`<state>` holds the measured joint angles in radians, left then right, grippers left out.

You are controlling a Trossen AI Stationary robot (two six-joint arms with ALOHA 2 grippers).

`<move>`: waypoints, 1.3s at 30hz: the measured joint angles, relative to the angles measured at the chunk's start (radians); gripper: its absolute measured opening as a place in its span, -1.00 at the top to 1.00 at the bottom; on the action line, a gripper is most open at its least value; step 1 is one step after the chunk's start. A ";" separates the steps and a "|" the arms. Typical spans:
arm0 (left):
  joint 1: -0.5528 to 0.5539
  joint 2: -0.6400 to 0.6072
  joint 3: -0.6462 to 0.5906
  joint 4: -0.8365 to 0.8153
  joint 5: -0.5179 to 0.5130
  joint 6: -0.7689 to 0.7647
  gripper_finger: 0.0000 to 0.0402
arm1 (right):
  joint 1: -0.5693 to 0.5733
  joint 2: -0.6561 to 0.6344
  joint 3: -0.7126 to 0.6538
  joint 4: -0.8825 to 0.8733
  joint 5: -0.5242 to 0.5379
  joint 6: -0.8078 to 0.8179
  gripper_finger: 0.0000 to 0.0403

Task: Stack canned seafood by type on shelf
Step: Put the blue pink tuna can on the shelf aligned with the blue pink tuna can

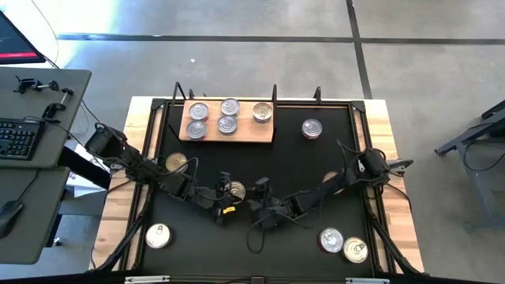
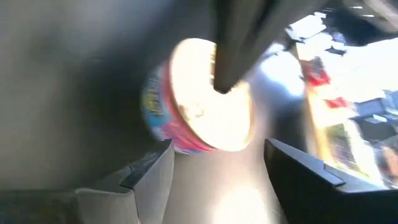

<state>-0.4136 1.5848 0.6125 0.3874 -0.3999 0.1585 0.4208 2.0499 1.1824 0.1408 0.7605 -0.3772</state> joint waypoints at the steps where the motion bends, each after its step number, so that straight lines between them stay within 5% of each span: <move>1: -0.004 0.000 0.000 0.000 0.000 0.000 1.00 | 0.009 0.000 0.000 0.001 0.041 0.008 -0.19; 6: -0.032 -0.001 0.000 -0.048 0.027 0.006 0.90 | 0.054 0.000 0.000 0.001 0.153 0.109 -0.19; 13: -0.050 0.017 0.000 -0.169 -0.026 -0.016 0.46 | 0.064 0.000 0.000 -0.004 0.093 0.267 -0.19; 18: -0.053 0.050 0.003 -0.197 -0.079 0.036 0.34 | 0.057 0.000 0.000 -0.003 0.031 0.273 -0.19; 22: -0.050 0.052 0.003 -0.198 -0.081 0.006 0.43 | 0.048 0.000 0.000 -0.001 -0.088 0.273 -0.19; 29: -0.037 0.048 0.005 -0.189 -0.065 -0.007 0.95 | 0.027 0.000 0.001 0.005 -0.197 0.269 -0.19; 39: 0.026 0.051 -0.076 0.084 0.072 -0.014 1.00 | 0.022 -0.008 0.001 0.018 -0.147 0.106 -0.29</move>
<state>-0.3871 1.6362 0.5368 0.4710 -0.3280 0.1446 0.4423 2.0423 1.1835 0.1587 0.6131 -0.2711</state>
